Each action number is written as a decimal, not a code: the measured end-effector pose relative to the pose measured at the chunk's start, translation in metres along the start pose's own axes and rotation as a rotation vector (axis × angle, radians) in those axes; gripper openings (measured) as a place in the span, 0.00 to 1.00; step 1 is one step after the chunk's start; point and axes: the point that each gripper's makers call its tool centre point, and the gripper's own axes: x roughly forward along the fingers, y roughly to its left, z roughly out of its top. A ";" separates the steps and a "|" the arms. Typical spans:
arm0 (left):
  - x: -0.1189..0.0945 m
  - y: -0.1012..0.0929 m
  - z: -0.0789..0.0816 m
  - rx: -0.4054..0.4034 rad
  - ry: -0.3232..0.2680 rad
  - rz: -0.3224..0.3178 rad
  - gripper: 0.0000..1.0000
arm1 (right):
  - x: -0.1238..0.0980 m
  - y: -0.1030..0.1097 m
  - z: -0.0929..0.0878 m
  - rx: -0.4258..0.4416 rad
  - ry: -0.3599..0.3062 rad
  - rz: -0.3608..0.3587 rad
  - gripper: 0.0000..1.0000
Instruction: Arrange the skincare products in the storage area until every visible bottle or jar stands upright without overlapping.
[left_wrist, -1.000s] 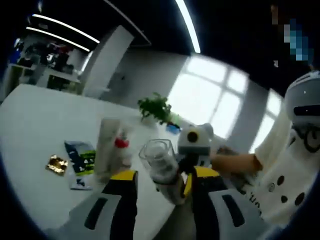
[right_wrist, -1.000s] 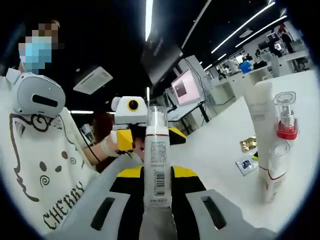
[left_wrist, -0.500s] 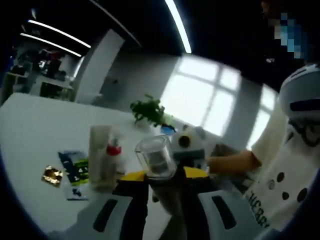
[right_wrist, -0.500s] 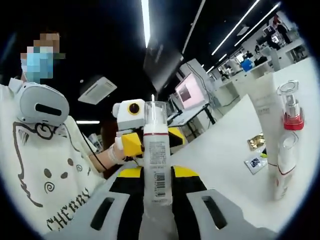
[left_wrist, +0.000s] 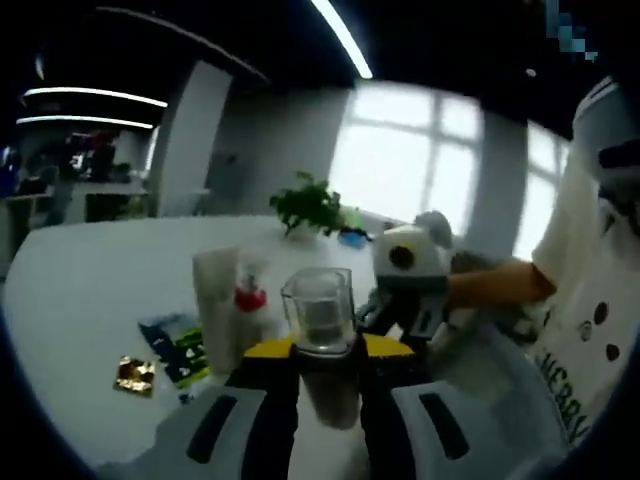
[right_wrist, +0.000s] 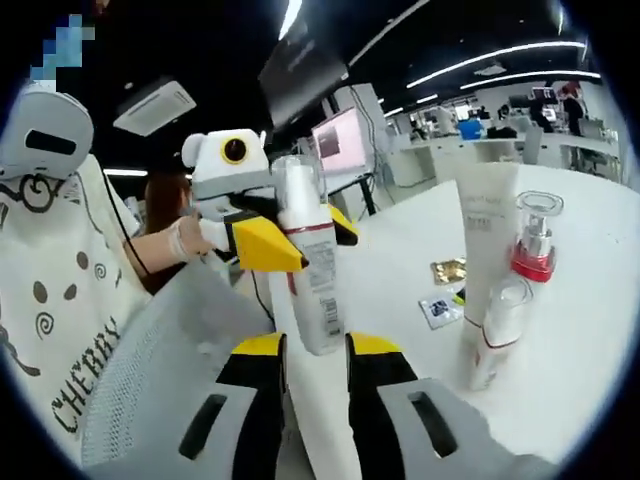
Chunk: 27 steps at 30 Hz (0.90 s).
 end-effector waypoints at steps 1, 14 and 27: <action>0.001 0.003 -0.003 0.016 0.015 0.011 0.19 | -0.003 -0.003 0.000 -0.010 0.006 -0.021 0.20; 0.030 0.005 -0.032 0.143 0.116 0.035 0.19 | -0.022 -0.028 0.041 0.054 -0.160 -0.284 0.23; 0.044 0.000 -0.032 0.171 0.107 -0.017 0.19 | -0.002 -0.038 0.053 -0.001 -0.183 -0.335 0.25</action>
